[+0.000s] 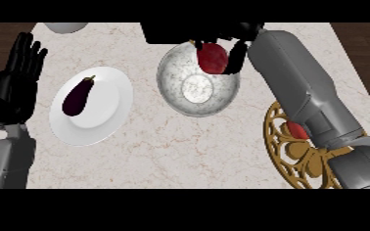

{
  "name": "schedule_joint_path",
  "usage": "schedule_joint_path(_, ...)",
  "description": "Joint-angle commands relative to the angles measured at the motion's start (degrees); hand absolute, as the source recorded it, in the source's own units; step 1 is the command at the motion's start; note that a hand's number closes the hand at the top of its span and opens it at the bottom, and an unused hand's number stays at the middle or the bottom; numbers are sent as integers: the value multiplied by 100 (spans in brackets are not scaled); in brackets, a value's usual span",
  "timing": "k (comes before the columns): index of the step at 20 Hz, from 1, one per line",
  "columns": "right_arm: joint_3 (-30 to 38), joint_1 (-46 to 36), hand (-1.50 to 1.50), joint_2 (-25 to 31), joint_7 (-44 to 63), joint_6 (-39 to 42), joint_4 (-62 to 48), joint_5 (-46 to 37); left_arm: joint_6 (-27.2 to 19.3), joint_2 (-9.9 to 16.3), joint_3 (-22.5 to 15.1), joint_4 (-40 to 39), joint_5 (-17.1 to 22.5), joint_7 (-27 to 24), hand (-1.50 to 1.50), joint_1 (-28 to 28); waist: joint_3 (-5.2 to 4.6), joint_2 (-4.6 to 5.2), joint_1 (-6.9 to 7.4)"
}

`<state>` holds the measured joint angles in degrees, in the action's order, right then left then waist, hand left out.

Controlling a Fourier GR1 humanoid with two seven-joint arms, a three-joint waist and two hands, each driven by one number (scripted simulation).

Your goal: Pick the pear from the placemat and place it in the bowl

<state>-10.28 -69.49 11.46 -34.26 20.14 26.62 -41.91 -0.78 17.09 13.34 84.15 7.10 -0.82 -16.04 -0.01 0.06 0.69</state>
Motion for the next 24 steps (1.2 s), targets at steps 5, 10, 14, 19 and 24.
schedule_joint_path(5,397,102,-150,-730,626,-159,-865,184,44,-93,-97,286,13,7,0,138,2,40,144)
schedule_joint_path(10,949,396,-150,-789,63,85,-959,779,127,59,58,117,111,49,0,-16,5,52,109)
schedule_joint_path(14,1576,401,-150,-593,-161,-291,-972,1279,148,-154,-67,-39,27,-327,0,145,4,84,133)
schedule_joint_path(19,2328,149,-150,-122,66,-507,-1230,1842,144,-35,-50,126,93,41,0,-67,7,112,228)
schedule_joint_path(24,2720,-147,-150,838,304,68,-1567,2121,-56,-220,-277,49,-119,117,0,-263,11,172,266)
